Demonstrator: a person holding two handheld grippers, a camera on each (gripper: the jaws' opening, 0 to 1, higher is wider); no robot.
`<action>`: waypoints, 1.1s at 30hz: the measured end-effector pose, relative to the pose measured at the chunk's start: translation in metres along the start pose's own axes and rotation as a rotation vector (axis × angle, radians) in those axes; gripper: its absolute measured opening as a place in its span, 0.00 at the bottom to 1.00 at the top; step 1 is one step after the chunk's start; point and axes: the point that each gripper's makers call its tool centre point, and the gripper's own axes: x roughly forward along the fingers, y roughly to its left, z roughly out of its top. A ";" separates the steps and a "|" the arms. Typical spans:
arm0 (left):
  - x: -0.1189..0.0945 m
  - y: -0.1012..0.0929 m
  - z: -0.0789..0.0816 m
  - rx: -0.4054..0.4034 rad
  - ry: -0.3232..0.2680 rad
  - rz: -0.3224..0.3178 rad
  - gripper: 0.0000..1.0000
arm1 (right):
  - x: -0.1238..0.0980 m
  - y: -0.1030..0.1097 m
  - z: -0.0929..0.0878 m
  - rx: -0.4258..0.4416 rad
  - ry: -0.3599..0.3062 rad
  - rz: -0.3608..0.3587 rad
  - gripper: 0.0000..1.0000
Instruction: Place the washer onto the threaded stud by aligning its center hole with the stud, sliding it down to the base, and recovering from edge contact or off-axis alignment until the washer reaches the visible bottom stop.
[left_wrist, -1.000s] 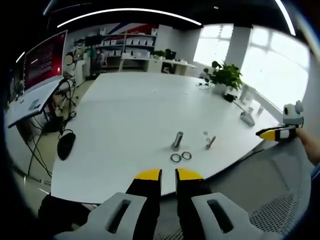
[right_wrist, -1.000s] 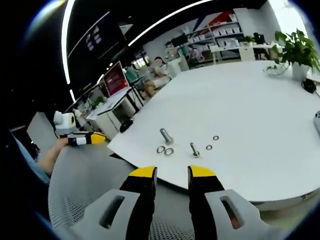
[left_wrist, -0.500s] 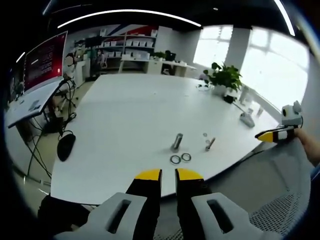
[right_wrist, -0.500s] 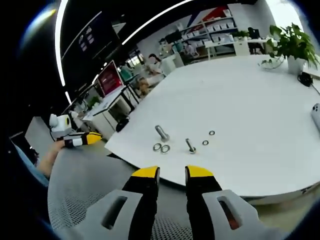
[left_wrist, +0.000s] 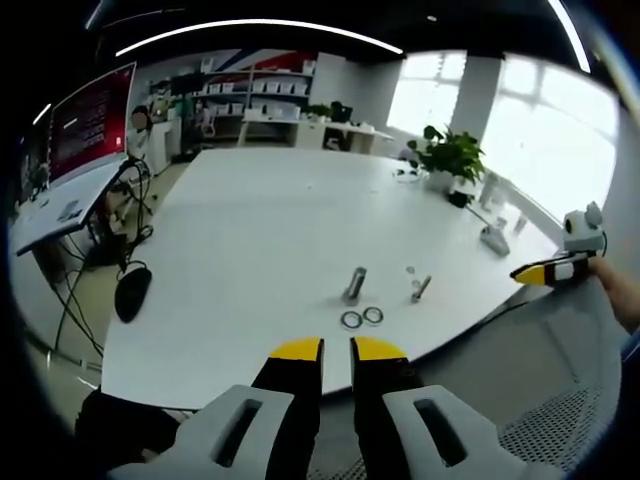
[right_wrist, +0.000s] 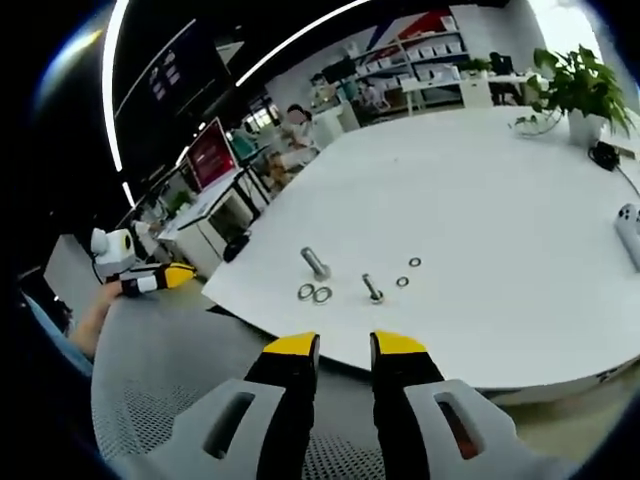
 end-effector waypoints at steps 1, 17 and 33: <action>0.000 0.000 0.000 0.000 -0.001 0.000 0.08 | -0.001 -0.002 0.002 -0.005 -0.012 -0.011 0.23; 0.000 0.001 0.001 -0.001 -0.003 0.004 0.08 | 0.010 0.019 0.018 -0.201 0.118 0.181 0.23; 0.000 0.001 0.000 -0.004 0.000 0.008 0.08 | 0.050 0.024 0.044 -0.464 0.273 0.228 0.23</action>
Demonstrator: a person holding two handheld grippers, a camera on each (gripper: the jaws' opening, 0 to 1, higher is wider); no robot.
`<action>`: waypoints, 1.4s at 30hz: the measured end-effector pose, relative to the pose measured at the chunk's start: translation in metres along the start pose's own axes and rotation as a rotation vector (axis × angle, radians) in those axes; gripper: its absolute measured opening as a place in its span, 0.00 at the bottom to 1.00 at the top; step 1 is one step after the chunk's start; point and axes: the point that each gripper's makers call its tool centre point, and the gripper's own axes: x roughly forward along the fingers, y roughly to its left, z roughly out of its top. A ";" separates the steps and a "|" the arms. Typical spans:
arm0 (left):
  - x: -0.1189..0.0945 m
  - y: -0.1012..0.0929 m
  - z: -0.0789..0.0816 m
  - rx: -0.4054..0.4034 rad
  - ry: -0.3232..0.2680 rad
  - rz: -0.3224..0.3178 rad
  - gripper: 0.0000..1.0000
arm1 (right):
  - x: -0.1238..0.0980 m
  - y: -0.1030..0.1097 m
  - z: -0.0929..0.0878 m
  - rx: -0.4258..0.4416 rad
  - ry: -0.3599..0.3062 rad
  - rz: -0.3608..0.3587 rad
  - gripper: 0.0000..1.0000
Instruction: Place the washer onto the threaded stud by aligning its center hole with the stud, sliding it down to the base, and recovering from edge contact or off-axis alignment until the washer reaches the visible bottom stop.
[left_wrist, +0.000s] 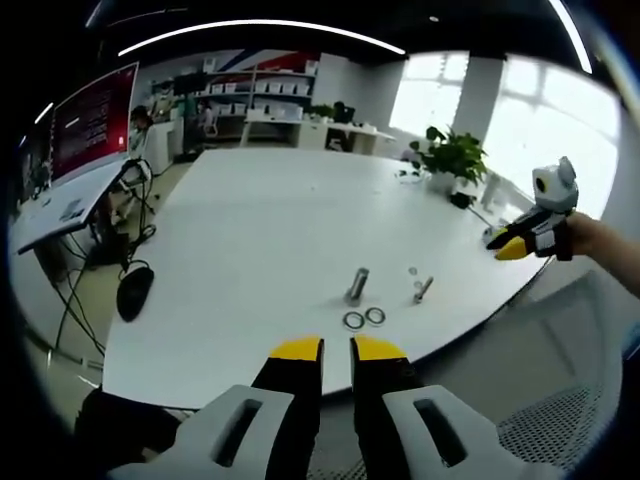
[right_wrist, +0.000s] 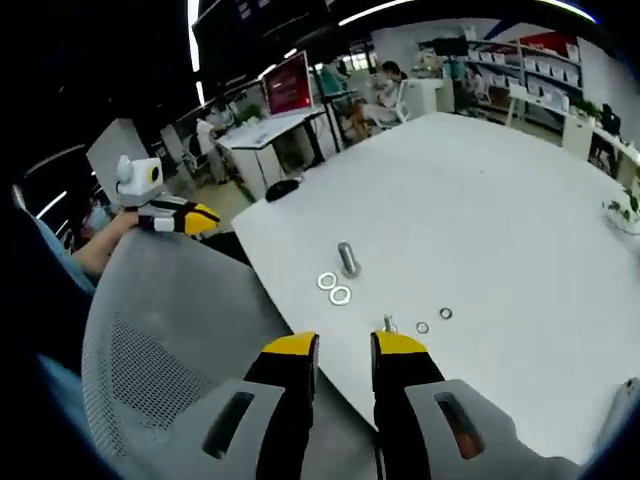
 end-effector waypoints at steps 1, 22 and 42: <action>0.000 0.000 0.000 0.000 0.000 0.000 0.08 | 0.002 -0.001 0.001 0.000 0.005 0.000 0.23; -0.001 -0.001 -0.003 0.003 0.015 -0.006 0.08 | 0.042 -0.025 -0.020 -0.214 0.300 0.030 0.23; -0.001 0.001 -0.002 -0.004 0.009 0.011 0.07 | 0.078 -0.054 -0.030 -0.298 0.419 0.015 0.23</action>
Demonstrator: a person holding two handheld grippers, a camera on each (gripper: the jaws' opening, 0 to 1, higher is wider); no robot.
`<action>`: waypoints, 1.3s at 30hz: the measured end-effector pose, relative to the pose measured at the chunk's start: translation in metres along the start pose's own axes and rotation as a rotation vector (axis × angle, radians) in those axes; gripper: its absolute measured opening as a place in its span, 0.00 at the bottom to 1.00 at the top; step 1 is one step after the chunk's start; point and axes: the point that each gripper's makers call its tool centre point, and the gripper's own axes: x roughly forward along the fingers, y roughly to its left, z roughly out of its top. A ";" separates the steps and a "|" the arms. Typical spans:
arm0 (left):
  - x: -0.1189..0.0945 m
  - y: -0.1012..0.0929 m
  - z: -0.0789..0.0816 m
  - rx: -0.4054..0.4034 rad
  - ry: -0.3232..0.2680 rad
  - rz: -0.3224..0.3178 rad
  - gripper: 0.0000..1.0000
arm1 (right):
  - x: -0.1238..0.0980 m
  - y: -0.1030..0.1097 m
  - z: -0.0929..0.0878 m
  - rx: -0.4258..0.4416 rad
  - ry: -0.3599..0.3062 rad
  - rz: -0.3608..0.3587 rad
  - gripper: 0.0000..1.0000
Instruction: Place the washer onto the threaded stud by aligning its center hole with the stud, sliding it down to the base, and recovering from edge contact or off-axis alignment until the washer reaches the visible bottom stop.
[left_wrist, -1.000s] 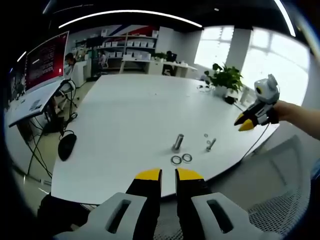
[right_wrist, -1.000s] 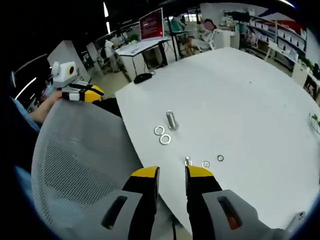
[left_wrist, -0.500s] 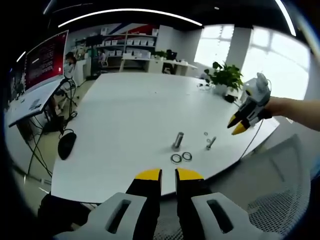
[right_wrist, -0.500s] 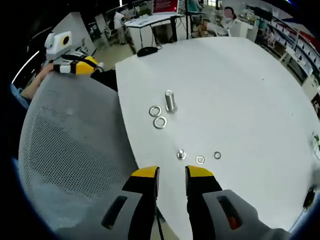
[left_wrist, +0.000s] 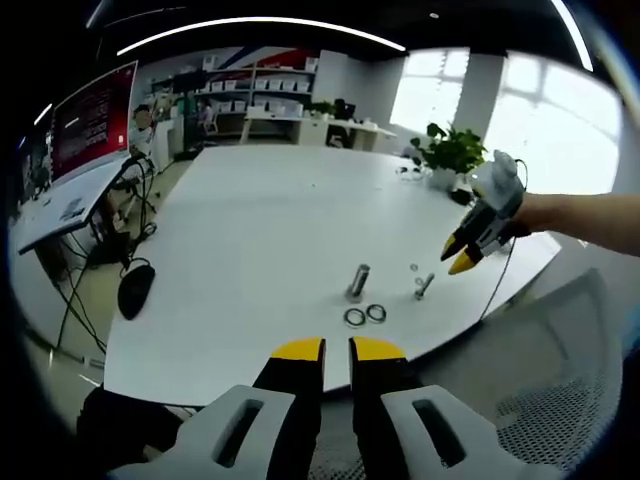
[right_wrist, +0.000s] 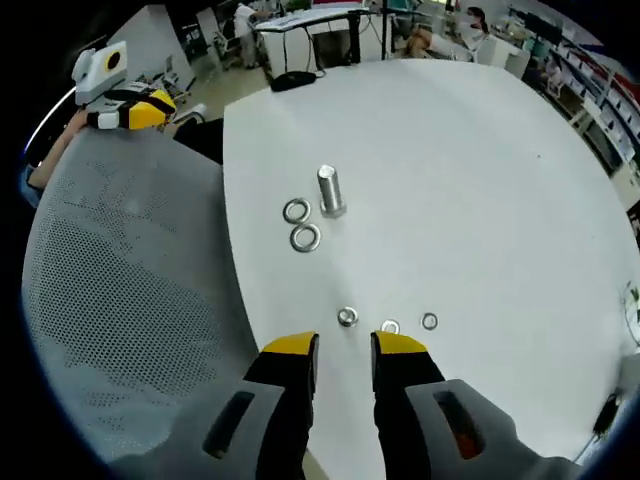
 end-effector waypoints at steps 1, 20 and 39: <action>0.000 0.000 0.000 0.000 -0.001 0.001 0.07 | 0.003 -0.002 -0.002 -0.012 0.017 -0.001 0.23; 0.000 0.003 0.000 -0.015 -0.002 0.013 0.07 | 0.047 -0.015 -0.020 -0.032 0.132 0.019 0.23; 0.000 0.002 -0.001 -0.012 0.007 0.004 0.07 | 0.062 -0.016 -0.032 -0.055 0.210 0.030 0.25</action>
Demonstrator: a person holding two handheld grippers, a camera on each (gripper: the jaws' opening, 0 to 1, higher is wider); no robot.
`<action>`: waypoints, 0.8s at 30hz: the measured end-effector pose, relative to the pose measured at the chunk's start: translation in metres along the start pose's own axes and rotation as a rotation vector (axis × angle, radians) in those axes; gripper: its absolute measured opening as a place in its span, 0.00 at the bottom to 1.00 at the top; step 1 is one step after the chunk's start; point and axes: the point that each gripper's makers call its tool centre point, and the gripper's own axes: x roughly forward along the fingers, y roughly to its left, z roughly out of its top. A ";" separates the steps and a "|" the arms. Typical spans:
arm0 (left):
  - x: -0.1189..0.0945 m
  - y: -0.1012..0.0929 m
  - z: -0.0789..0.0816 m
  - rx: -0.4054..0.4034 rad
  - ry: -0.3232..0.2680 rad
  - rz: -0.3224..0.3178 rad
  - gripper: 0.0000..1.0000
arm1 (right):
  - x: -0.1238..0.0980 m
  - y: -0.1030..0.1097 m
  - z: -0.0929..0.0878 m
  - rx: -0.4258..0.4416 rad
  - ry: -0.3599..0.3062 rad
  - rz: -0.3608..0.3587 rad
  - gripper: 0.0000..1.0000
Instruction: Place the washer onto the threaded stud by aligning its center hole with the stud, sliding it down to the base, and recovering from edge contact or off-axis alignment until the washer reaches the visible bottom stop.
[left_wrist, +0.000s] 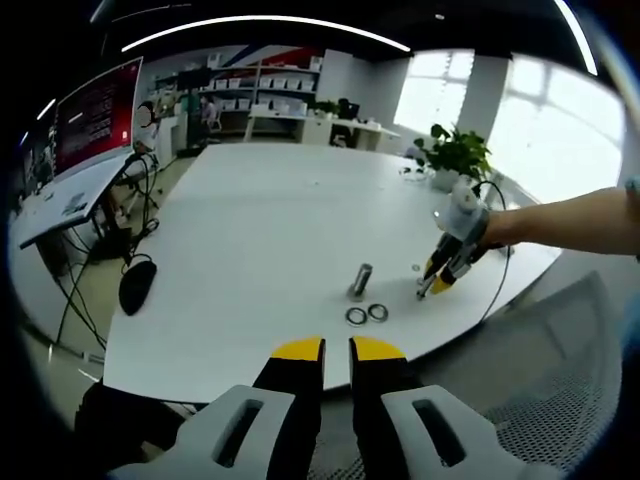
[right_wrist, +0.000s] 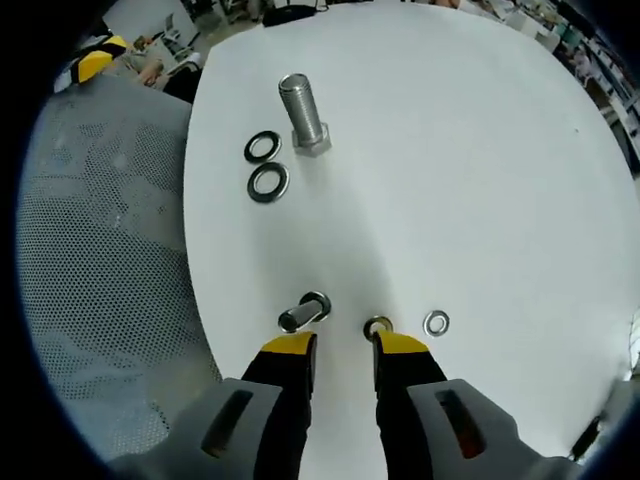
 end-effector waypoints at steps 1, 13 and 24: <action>0.000 0.000 0.000 0.001 0.000 -0.001 0.07 | 0.001 0.000 -0.001 0.001 0.001 0.000 0.25; 0.000 -0.001 0.001 0.002 -0.005 -0.003 0.07 | 0.005 -0.003 -0.003 -0.077 0.052 -0.051 0.25; 0.000 0.000 0.003 -0.001 -0.016 0.000 0.07 | 0.004 -0.008 -0.001 -0.048 0.037 -0.041 0.23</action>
